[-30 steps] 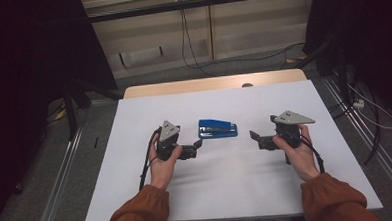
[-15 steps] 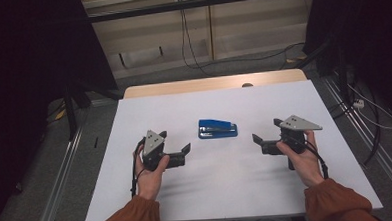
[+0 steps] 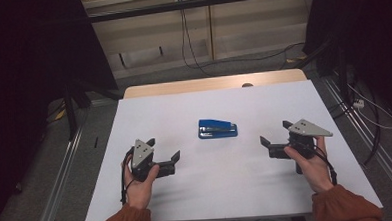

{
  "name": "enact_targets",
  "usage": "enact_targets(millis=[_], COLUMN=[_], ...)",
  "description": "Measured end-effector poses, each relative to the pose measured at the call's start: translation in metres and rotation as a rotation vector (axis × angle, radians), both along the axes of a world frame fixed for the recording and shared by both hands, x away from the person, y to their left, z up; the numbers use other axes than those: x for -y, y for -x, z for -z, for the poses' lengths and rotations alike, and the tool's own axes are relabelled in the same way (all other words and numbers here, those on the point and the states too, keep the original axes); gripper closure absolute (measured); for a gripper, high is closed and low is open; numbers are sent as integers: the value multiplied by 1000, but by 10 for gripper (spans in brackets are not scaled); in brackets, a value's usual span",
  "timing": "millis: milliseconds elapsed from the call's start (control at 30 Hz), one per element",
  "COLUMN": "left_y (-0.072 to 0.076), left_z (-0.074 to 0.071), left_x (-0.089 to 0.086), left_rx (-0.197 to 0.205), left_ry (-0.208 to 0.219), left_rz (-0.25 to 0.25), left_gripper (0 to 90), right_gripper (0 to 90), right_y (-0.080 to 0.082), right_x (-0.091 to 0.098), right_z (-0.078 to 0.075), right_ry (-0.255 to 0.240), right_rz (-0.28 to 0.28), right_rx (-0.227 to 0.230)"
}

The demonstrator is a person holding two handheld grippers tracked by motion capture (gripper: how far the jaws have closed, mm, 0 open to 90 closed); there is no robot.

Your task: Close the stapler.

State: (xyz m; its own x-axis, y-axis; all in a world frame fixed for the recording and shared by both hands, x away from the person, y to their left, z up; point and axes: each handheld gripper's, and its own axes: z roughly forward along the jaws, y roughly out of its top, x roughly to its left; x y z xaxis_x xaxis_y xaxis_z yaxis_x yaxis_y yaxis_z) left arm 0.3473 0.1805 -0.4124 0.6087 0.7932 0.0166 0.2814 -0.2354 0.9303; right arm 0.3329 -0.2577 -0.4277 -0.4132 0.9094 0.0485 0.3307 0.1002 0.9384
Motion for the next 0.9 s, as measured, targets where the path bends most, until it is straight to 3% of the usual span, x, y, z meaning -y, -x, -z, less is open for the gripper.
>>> enact_targets(millis=[233,500,700,800,900], left_y=[9,23,26,27,29], left_z=[-2,-6,-1,1,1], left_x=[-10,-21,-33,-39,-44], left_rx=[-34,-15,-9,-33,-33], left_ry=[21,36,19,37,39], left_rz=[-18,-45,-83,-92,-92], left_gripper=[37,37,37,37,37], right_gripper=[31,32,39,40,39], right_y=[10,21,33,39,42], right_x=[6,17,22,27,31], right_z=[0,-1,-1,-1,2], right_ry=[5,4,-2,-1,0], right_rz=[12,34,54,67,89], right_rx=[0,-2,7,12,5])
